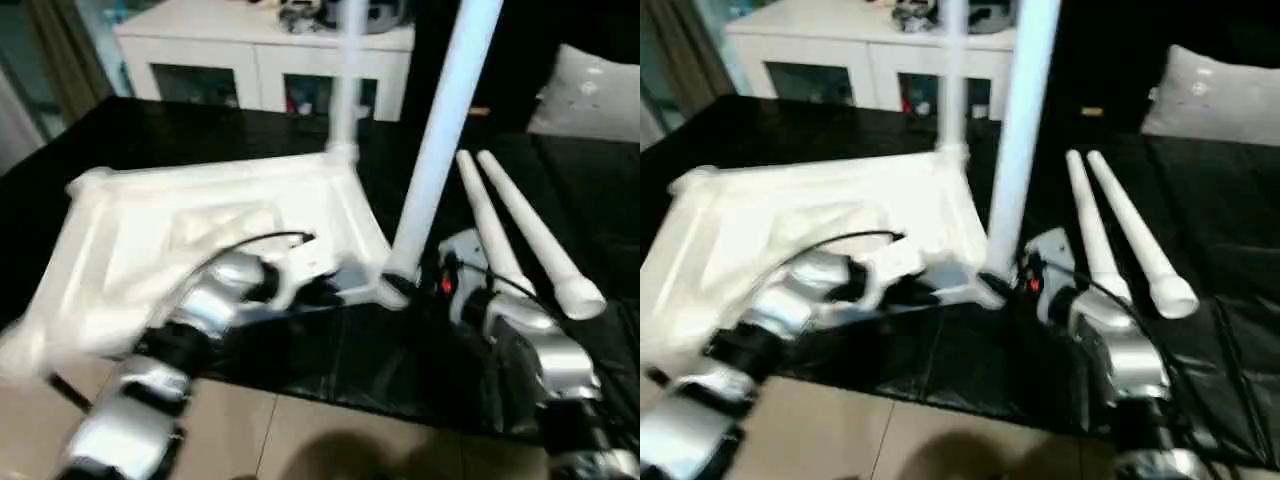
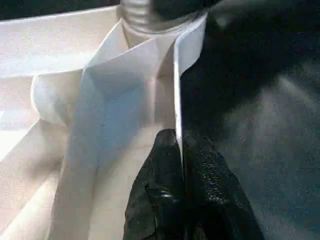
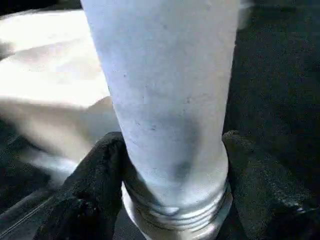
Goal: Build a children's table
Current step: Rotate leg to tighten
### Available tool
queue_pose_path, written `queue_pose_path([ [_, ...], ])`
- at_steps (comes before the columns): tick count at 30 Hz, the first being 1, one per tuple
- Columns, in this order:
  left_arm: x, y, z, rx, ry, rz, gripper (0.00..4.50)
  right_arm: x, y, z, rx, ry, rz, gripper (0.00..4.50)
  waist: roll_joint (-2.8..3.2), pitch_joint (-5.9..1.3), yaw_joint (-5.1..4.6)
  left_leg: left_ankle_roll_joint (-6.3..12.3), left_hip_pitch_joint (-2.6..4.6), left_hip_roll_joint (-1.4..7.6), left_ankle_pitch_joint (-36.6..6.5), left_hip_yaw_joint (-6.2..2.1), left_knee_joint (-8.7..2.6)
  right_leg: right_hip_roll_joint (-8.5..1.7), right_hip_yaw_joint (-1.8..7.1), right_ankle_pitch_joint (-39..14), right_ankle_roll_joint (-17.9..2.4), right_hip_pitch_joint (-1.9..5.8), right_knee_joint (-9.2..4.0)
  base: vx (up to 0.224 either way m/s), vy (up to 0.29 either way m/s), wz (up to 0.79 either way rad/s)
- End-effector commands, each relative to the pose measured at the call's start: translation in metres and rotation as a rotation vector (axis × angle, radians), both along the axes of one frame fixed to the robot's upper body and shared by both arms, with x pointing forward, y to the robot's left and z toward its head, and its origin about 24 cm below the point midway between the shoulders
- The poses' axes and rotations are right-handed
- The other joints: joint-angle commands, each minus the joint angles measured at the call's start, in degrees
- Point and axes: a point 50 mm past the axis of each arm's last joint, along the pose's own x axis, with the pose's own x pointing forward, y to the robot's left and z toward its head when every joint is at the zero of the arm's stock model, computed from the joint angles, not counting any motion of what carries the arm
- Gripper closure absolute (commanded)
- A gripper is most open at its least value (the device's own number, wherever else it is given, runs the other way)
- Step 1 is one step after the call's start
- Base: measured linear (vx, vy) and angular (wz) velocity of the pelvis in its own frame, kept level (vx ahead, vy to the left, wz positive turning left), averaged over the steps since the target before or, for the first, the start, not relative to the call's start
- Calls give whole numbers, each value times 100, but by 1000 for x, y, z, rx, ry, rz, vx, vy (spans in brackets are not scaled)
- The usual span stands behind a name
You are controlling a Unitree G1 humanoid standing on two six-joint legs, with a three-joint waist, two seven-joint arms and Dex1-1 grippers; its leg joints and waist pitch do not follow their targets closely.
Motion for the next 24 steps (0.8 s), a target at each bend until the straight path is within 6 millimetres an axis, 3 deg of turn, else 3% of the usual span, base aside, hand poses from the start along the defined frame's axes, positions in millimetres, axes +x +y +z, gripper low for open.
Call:
queue_pose_path([
  [1, 8, -40, 30, -105, -118, 34, 450, 2, 33, -17, 40, 114, -38, 184, -40, -323, -48, 206, 62, 15, -1963, -42, -402, -274, 82, -3380, -316, 229, -642, 0, 0, 0],
  [3, 10, -49, 34, -122, -150, 49, 450, 7, 34, -16, 42, 103, -95, 184, -28, -338, -102, 229, 64, 0, -1982, -54, -394, -264, 38, -3370, -265, 239, -676, 0, 0, 0],
  [5, 9, -54, 37, -130, -161, 53, 450, 11, 33, -14, 29, 84, -154, 184, -31, -349, -116, 317, 17, 3, -1874, -55, -412, -279, 63, -3167, -277, 262, -667, 0, 0, 0],
  [6, 9, -55, 40, -129, -178, 46, 450, 12, 31, -13, 51, 78, -180, 128, -22, -358, -112, 343, 13, 19, -1849, -56, -425, -283, 89, -3041, -333, 260, -649, 0, 0, 0],
  [7, 10, -54, 41, -127, -189, 38, 450, 13, 29, -12, 59, 66, -195, 115, -11, -368, -100, 349, 13, 24, -1819, -56, -427, -291, 103, -2950, -370, 262, -628, 0, 0, 0],
  [9, 10, -51, 42, -109, -219, 2, 450, 13, 25, -9, 79, 41, -216, 112, -17, -387, -78, 402, -19, 43, -1638, -52, -443, -305, 155, -2589, -524, 282, -570, 0, 0, 0],
  [11, 10, -48, 42, -99, -231, -13, 450, 12, 22, -7, 75, 27, -227, 67, -13, -417, -44, 437, -52, 74, -1303, -44, -440, -299, 214, -1929, -787, 305, -450, 0, 0, 0],
  [14, 12, -41, 40, -84, -242, -13, 450, 9, 14, -6, -15, -15, -234, 58, -11, -456, 5, 504, -70, 74, -877, -24, -405, -309, 251, -1251, -1040, 340, -344, 17, -6, 1],
  [16, 16, -35, 37, -53, -252, -13, 450, 3, 4, -7, -66, -21, -249, 25, 19, -485, 38, 587, -79, 69, -546, -16, -376, -299, 269, -821, -1143, 347, -269, 51, -19, 2],
  [17, 16, -34, 36, -44, -259, -17, 450, 2, 3, -7, -65, -19, -246, 21, 5, -505, 81, 679, -78, 70, -331, -11, -357, -285, 278, -526, -1179, 349, -236, 0, 0, 0],
  [18, 18, -31, 35, -30, -274, -26, 450, -2, 1, -7, -66, -20, -239, 18, 51, -508, 91, 735, -80, 65, -263, -15, -343, -284, 285, -377, -1212, 342, -216, 0, 0, 0],
  [19, 21, -28, 35, -17, -287, -23, 450, -6, -2, -6, -69, -28, -234, 10, 59, -510, 114, 811, -85, 70, -198, -11, -332, -288, 290, -191, -1262, 334, -194, 0, 0, 0],
  [21, 24, -27, 35, -13, -304, -19, 450, -10, -5, -4, -71, -37, -239, 4, 45, -490, 134, 851, -98, 68, -296, -10, -339, -284, 285, -265, -1250, 344, -213, 0, 0, 0],
  [24, 31, -30, 41, -25, -340, -15, 450, -17, -14, -1, -67, -55, -284, 4, 28, -455, 141, 678, -70, 53, -734, 11, -367, -288, 274, -990, -1089, 336, -315, 0, 0, 0],
])
